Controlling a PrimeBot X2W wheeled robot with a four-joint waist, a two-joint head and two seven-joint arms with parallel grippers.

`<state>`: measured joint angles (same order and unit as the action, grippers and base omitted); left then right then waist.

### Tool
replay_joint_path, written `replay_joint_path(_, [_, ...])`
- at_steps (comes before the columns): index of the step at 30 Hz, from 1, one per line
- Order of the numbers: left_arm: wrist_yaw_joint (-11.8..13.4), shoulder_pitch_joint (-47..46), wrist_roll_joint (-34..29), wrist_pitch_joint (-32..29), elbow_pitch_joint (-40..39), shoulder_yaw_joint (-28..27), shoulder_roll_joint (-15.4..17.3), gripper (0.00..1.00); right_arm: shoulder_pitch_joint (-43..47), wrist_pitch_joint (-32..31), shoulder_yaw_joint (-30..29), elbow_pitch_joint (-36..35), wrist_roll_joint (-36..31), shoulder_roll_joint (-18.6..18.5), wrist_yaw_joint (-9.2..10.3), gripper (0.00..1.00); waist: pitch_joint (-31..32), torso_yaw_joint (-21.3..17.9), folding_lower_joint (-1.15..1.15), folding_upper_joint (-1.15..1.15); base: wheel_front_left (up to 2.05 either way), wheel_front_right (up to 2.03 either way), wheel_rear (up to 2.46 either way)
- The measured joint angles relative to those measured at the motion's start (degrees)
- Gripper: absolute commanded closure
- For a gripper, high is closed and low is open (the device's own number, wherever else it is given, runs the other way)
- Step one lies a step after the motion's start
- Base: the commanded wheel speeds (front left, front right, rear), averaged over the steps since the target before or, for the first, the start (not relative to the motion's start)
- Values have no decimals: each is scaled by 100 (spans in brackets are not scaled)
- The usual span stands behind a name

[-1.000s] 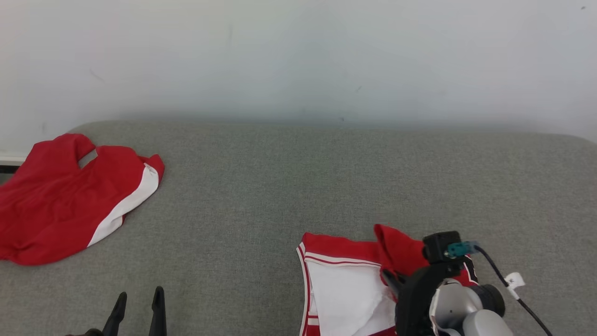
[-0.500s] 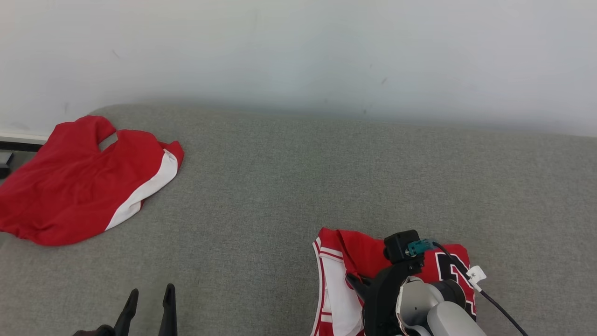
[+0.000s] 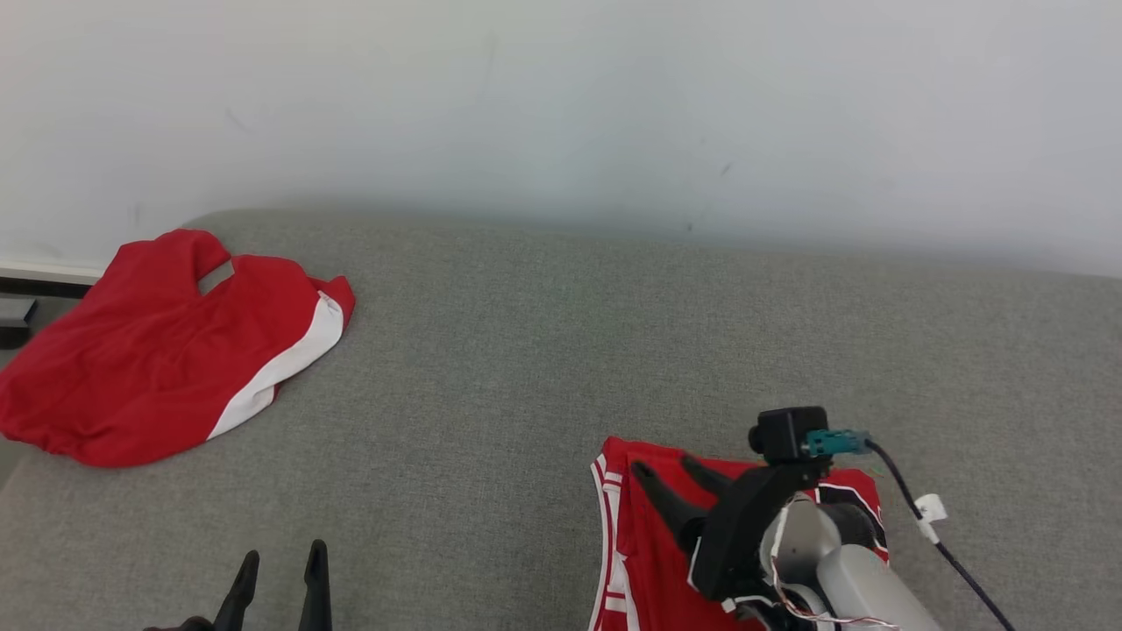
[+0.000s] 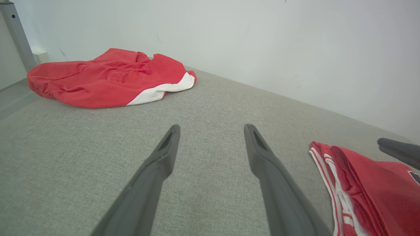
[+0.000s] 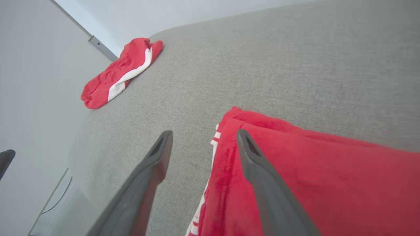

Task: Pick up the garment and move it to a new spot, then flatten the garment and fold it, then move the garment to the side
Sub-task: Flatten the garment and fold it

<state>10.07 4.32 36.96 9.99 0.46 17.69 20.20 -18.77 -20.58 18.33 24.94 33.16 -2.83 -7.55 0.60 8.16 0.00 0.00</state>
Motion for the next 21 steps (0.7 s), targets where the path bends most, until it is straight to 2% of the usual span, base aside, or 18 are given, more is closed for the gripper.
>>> replay_joint_path(5, [2,18,20,9,1,27,-16,0,313,-19,-934,-311,-1189,-4,0,0,82,-22,0,0,0,0,0])
replay_joint_path(9, [2,29,41,26,18,48,-40,0,874,-260,-1285,-995,-1577,-14,0,0,117,-11,0,0,0,0,0])
replay_joint_path(12, [1,39,54,51,37,57,-52,0,1427,-563,-1161,-1635,-1640,-7,0,0,132,10,0,0,0,0,0])
replay_joint_path(16, [0,74,94,86,54,24,-48,0,2206,-877,-710,-2386,-1707,-7,0,0,120,-3,0,0,0,0,0])
replay_joint_path(21, [-5,114,119,118,59,-10,-29,0,2619,-833,-303,-2664,-1928,-3,0,0,53,-46,0,0,0,0,0])
